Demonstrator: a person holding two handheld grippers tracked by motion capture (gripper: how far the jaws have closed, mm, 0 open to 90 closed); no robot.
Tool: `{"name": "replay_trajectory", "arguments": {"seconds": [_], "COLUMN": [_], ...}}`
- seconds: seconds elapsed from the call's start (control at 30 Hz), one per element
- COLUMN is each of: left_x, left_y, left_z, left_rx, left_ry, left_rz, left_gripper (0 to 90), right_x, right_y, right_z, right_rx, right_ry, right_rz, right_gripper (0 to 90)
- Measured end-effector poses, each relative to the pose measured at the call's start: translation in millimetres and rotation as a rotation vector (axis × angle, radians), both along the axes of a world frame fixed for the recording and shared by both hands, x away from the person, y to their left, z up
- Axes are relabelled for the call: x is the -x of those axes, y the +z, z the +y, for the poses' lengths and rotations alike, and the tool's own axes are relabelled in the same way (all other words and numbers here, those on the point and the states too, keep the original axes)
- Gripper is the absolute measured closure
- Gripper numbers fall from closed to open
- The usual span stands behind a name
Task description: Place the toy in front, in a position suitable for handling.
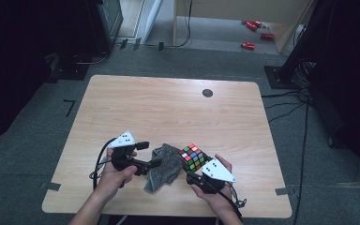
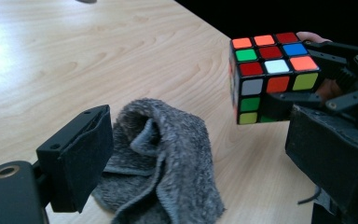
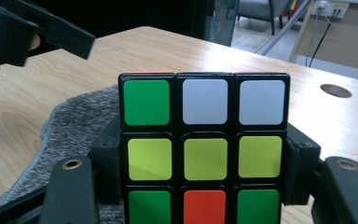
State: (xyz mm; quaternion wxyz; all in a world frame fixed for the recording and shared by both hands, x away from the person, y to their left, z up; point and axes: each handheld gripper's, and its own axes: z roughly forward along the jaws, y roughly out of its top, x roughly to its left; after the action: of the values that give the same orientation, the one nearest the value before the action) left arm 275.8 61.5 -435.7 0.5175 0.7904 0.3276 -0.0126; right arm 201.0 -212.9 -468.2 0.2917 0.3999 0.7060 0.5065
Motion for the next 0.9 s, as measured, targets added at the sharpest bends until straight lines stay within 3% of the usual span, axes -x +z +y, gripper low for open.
{"name": "replay_trajectory", "arguments": {"seconds": [0.13, 0.3, 0.5, 0.67, 0.9], "left_x": [2.9, 4.8, 7.3, 7.6, 7.9], "left_y": [2.8, 8.4, 10.0, 10.2, 7.3], "left_z": [-9.9, -19.2, -30.8, -37.0, -48.9], "left_rx": [0.027, 0.036, 0.005, 0.002, -0.047], "left_ry": [-0.023, -0.027, -0.031, -0.035, -0.030], "left_rz": [0.054, 0.079, 0.084, 0.094, 0.099], "left_gripper": [8.6, 8.7, 8.7, 8.7, 8.8], "right_x": [1.6, 3.1, 4.1, 4.7, 5.2], "right_y": [-1.6, -3.8, -5.7, -8.2, -10.1], "right_z": [6.3, 15.3, 23.1, 28.8, 33.8], "right_rx": [-0.001, 0.008, 0.012, 0.025, 0.029], "right_ry": [0.002, 0.006, 0.017, 0.028, 0.033], "right_rz": [-0.015, -0.029, -0.037, -0.037, -0.038], "right_gripper": [34.2, 34.2, 34.2, 34.2, 34.2]}}
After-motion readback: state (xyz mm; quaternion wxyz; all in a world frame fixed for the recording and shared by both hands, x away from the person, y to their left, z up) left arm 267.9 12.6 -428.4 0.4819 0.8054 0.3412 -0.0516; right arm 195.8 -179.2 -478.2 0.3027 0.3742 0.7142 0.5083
